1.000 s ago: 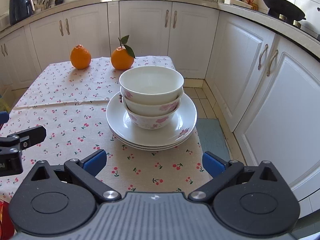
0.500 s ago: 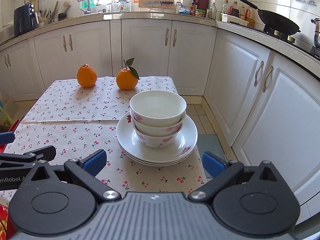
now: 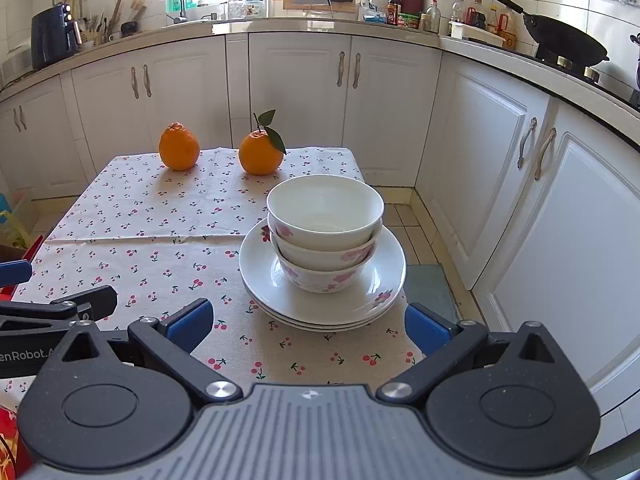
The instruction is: Organize plates and bowls
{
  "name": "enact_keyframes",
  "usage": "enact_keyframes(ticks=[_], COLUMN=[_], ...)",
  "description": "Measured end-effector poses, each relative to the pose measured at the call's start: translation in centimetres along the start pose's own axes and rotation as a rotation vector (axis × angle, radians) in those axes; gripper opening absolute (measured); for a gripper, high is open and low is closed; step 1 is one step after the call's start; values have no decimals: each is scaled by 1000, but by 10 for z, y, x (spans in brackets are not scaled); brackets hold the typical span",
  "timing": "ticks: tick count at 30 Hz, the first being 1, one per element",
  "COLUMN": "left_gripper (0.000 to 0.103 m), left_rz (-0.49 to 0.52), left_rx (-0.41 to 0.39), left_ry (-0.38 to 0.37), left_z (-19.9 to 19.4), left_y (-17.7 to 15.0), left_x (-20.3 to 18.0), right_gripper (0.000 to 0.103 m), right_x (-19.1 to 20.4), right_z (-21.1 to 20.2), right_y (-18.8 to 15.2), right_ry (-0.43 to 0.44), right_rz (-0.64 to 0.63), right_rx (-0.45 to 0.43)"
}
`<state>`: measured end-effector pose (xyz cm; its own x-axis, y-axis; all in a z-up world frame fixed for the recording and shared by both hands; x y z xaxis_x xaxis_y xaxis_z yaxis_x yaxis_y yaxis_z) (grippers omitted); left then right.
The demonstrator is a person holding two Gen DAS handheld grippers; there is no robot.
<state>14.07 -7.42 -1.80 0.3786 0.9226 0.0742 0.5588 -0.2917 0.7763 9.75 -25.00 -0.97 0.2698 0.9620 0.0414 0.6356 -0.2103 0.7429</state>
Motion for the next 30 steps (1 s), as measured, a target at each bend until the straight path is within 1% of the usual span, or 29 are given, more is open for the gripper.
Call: enact_keyframes(ticks=[13,30], left_gripper=[102,102], left_rz=[-14,-14], left_rx=[6,20], left_ry=[2,25], left_z=[0,3], left_y=[0,-1], left_x=[3,2], right_gripper=[103,103], right_x=[2,3], right_z=[2,6], right_y=[1,-1], right_ry=[4,13], right_rz=[-2,2], right_rx=[6,16])
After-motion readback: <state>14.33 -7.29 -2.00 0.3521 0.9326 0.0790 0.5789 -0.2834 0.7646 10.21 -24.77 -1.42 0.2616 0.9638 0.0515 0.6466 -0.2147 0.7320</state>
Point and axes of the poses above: each gripper's, at about its wrist camera, not at the fingertips, and z roughly the way its jaws point, x to its left, y to its top, the point moved 8 cm from there along z, roughly the way its jaws point, and after that the axes turned 6 degrees about z, right-handed, at the moved point
